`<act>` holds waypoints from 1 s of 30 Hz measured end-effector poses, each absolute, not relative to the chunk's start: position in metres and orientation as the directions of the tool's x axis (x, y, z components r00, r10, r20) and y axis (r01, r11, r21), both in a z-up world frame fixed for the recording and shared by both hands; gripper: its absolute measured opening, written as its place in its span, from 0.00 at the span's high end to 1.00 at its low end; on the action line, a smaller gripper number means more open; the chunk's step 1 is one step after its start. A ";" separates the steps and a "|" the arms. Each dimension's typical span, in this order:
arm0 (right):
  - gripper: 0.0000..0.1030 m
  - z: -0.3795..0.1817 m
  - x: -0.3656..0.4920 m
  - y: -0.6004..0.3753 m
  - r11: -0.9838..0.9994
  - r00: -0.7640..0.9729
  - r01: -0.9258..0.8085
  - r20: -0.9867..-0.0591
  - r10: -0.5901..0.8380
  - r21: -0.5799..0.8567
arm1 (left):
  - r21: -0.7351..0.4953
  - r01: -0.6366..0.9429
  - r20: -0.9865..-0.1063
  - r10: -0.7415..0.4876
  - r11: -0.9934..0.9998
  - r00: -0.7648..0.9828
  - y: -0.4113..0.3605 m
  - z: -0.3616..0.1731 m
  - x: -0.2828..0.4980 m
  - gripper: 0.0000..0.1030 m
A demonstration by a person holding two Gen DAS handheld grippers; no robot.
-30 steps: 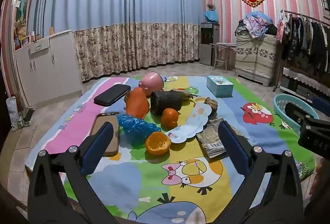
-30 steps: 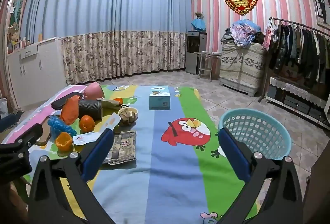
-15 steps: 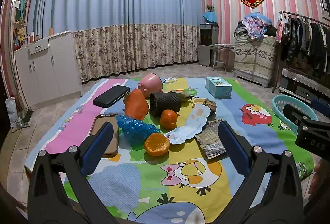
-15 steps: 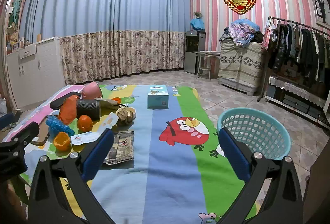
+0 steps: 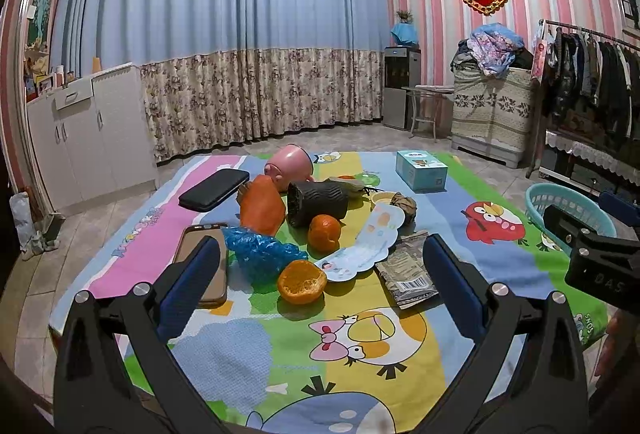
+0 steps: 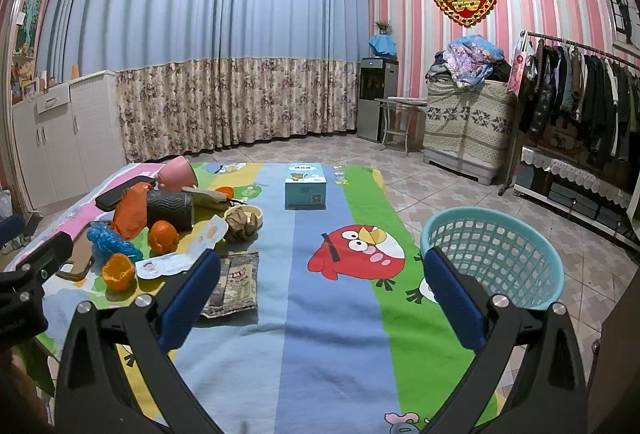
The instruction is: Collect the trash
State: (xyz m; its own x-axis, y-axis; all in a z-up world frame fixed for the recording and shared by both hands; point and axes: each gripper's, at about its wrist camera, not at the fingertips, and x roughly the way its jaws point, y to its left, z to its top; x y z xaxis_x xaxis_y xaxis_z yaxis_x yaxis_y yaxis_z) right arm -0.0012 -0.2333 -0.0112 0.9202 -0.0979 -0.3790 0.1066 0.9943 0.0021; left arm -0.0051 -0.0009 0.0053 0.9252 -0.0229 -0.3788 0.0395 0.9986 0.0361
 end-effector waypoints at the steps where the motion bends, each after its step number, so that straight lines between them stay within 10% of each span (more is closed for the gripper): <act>1: 0.04 -0.011 -0.002 -0.234 0.994 0.921 0.108 -0.377 -0.099 0.002 | 0.037 0.040 -0.377 -0.023 0.999 0.926 -0.001 0.006 -0.005 0.05; 30: 0.04 -0.019 0.002 -0.237 0.992 0.916 0.124 -0.384 -0.115 -0.003 | 0.034 0.047 -0.370 -0.031 0.998 0.929 -0.002 0.012 -0.005 0.05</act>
State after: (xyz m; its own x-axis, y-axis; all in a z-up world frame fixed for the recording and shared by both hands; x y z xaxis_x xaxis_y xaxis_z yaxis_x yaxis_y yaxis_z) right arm 0.0019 -0.2368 -0.0194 0.9161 -0.1152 -0.3840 0.1235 0.9923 -0.0032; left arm -0.0046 -0.0017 0.0120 0.9287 -0.0310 -0.3696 0.0470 0.9983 0.0345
